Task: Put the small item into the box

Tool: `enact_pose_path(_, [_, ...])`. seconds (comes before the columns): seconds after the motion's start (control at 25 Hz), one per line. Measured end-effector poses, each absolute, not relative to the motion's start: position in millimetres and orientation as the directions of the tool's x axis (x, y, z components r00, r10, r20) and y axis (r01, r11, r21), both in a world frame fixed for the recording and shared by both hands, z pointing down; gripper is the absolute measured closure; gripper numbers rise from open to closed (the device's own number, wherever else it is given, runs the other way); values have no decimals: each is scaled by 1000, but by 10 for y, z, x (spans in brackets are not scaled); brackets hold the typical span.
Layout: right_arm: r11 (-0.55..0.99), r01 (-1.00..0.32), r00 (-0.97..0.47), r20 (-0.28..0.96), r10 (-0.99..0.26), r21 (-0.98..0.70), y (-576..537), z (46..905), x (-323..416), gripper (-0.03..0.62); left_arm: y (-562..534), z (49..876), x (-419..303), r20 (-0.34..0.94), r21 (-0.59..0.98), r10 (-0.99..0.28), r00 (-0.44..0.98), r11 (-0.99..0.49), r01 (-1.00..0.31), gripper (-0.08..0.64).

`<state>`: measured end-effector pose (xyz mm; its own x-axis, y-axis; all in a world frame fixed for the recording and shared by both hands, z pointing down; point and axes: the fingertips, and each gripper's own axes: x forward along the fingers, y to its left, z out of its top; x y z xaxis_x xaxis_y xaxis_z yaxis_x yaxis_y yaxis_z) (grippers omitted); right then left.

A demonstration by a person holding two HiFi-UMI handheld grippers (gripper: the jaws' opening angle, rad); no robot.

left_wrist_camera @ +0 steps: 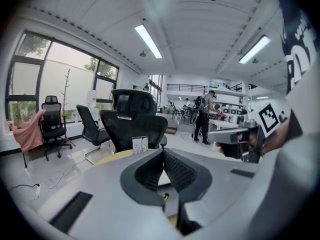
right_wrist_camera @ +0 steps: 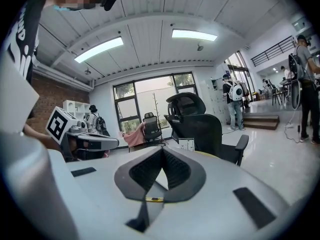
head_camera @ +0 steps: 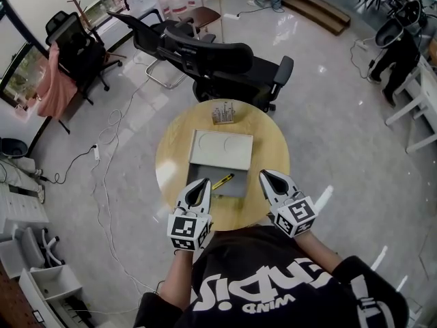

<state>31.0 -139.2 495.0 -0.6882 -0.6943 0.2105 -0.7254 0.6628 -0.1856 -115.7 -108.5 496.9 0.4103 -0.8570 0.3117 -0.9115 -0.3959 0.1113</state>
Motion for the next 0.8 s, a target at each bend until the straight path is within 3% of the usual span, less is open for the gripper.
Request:
enact_pose_path(0.24, [673, -717, -697, 184, -693, -183, -1355, 4872, 316, 592, -976, 4844, -1304, 218, 126, -916, 335, -314, -941, 549])
enact_pose_path(0.8, [669, -720, -694, 164, -701, -185, -1322, 4805, 370, 592, -953, 4836, -1291, 229, 105, -921, 315, -299, -949, 549])
